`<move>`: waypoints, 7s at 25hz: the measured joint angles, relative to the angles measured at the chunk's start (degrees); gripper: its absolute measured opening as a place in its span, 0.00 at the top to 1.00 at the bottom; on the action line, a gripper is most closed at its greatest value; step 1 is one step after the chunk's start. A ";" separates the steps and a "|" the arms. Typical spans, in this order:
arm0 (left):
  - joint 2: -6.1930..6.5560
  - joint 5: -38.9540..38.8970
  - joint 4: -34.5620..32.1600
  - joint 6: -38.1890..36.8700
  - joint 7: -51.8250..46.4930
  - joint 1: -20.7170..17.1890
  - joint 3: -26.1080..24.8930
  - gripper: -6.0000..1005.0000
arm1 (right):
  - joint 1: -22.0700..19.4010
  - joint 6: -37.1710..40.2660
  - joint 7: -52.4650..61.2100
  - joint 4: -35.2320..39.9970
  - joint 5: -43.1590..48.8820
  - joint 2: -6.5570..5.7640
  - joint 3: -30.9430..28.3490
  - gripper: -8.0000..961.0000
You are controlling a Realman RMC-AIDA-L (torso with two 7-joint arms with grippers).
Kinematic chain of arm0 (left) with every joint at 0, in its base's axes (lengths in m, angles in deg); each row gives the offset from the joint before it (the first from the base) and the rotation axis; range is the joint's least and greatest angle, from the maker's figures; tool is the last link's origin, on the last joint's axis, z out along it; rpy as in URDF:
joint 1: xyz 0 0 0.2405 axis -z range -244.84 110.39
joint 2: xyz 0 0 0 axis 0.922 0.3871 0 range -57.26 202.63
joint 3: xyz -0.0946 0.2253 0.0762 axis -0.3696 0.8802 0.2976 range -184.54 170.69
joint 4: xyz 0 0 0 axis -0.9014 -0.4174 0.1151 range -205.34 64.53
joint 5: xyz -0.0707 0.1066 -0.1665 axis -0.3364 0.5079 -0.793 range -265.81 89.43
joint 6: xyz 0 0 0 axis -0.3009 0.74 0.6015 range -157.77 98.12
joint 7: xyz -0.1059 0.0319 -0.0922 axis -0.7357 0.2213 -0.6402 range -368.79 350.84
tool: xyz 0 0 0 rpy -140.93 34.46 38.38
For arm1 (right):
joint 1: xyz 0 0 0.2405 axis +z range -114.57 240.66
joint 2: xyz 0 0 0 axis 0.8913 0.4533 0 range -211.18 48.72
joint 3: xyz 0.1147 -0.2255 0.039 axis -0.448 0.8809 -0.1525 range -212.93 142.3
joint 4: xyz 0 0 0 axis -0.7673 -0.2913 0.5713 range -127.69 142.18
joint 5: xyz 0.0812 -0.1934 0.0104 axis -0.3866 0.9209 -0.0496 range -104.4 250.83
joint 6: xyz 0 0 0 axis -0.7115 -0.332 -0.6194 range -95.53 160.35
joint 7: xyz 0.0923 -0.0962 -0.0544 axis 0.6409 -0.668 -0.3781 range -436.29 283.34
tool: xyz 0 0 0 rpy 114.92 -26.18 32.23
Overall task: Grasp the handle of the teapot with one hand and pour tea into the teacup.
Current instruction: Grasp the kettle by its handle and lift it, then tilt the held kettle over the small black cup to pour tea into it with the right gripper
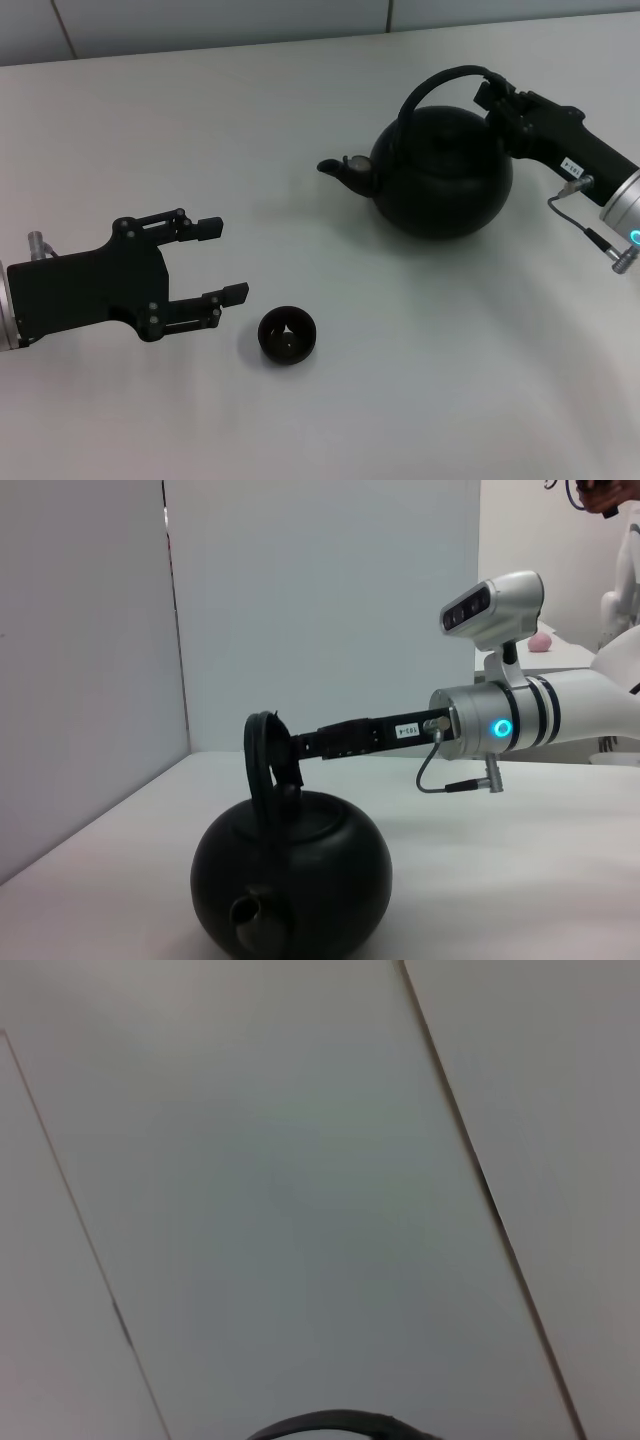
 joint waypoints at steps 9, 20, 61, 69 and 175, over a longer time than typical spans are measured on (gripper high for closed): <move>-0.07 0.00 0.07 0.74 0.20 0.01 0.00 0.27 | -0.82 5.14 1.98 2.62 0.61 -0.13 2.81 0.80; -0.01 0.00 0.26 0.76 0.34 -0.24 0.00 0.27 | -2.28 11.14 4.78 8.66 0.63 -0.01 11.37 0.80; 0.69 1.41 -2.91 -1.61 -0.26 -3.83 -0.62 0.27 | 0.45 11.62 5.05 22.27 0.42 0.43 27.64 0.80; 0.45 1.41 -2.75 -1.08 -0.26 -3.79 -0.98 0.27 | 0.69 11.56 4.97 24.09 0.53 0.34 29.14 0.81; -0.76 1.76 -2.55 1.41 -1.52 -5.36 -2.11 0.27 | 0.43 8.74 -6.85 39.84 -2.96 0.78 46.59 0.88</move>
